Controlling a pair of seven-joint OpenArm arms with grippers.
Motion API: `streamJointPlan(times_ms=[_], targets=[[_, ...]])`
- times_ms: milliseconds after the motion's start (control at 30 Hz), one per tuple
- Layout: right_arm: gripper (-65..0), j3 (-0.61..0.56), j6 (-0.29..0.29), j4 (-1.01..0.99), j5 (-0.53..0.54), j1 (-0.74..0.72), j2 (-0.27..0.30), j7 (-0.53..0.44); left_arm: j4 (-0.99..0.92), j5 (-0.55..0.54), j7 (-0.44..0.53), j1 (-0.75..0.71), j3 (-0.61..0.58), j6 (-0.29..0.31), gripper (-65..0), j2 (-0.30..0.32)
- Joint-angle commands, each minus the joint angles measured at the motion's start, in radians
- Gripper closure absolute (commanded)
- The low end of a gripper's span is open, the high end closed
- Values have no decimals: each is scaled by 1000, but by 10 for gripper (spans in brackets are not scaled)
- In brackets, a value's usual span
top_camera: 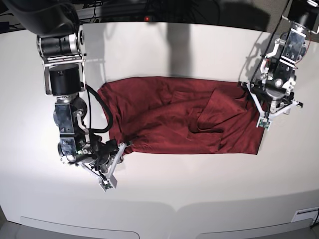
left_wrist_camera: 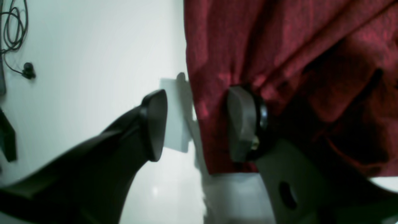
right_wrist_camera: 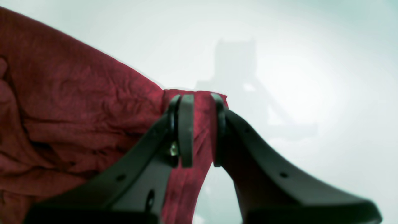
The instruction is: Fold the T-shirt properly
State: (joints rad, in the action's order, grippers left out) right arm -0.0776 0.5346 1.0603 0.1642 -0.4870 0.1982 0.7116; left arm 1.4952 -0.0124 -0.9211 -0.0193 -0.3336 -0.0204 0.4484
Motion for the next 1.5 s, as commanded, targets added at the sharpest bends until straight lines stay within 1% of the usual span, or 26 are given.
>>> streamJointPlan(times_ms=[0, 67, 133, 200, 300, 367, 467, 500, 567, 700, 833, 900, 1000, 1100, 1167, 1200, 1233, 1300, 1333, 1367, 1400, 1467], targets=[[-93, 2, 21, 21, 56, -34, 3, -11, -29, -64, -150, -51, -13, 43, -309, -2], [-93, 2, 88, 30, 159, -31, -5, 39, -29, -41, -132, -45, -13, 42, -309, -2], [-93, 2, 153, 31, 220, -24, -27, 93, -29, -28, -124, -31, -13, 35, -309, -2], [-93, 2, 163, 31, 202, -3, -58, 86, -29, -29, -119, -11, -13, 23, -309, -2], [-93, 2, 159, 26, 111, 40, -94, 2, -29, -10, -92, 24, -13, 20, -309, -2], [-93, 2, 141, 26, 71, 68, -102, -42, -29, 13, -88, 55, -13, 5, -309, -2], [-93, 3, 117, 26, 68, 89, -101, -50, -29, 13, -89, 97, -13, -10, -309, 1], [-93, 3, 109, 26, 49, 91, -101, -53, -29, 13, -89, 109, -13, -10, -309, 1], [-93, 3, 81, 17, 1, 91, -101, -59, -29, 13, -98, 130, -13, -10, -309, 1], [-93, 3, 18, -66, -60, 86, -101, -109, -18, 16, -117, 167, -13, -10, -309, 3], [-93, 3, -2, -207, -114, 41, -101, -160, 7, 47, -117, 196, -13, -10, -309, 19], [-93, 3, -26, -254, -128, 7, -101, -177, 13, 49, -118, 216, -13, -10, -309, 31], [-93, 3, -49, -274, -166, -44, -92, -181, 13, 47, -121, 237, -13, -11, -309, 47], [-93, 3, -64, -274, -165, -89, -72, -178, 13, 47, -134, 254, -13, -11, -309, 51], [-93, 3, -65, -273, -149, -117, -61, -148, 13, 46, -130, 261, -13, -11, -309, 51], [-93, 3, -60, -269, -118, -129, -58, -127, 13, 46, -123, 264, -13, -11, -309, 51], [-93, 3, -36, -256, -75, -136, -53, -109, 13, 45, -111, 264, -13, -14, -309, 50], [-93, 3, 58, -204, 18, -134, -48, -73, 20, 15, -70, 264, -13, -22, -309, 51], [-93, 3, 108, -171, 52, -130, -51, -44, 22, -19, -45, 266, -13, -22, -309, 50], [-93, 3, 141, -136, 78, -125, -55, -18, 22, -63, -25, 267, -13, -21, -309, 50], [-93, 3, 157, -100, 98, -119, -58, 2, 22, -100, -10, 269, -13, -18, -309, 48], [-93, 3, 161, -22, 137, -98, -60, 32, 22, -124, 8, 269, -13, 1, -309, 36]])
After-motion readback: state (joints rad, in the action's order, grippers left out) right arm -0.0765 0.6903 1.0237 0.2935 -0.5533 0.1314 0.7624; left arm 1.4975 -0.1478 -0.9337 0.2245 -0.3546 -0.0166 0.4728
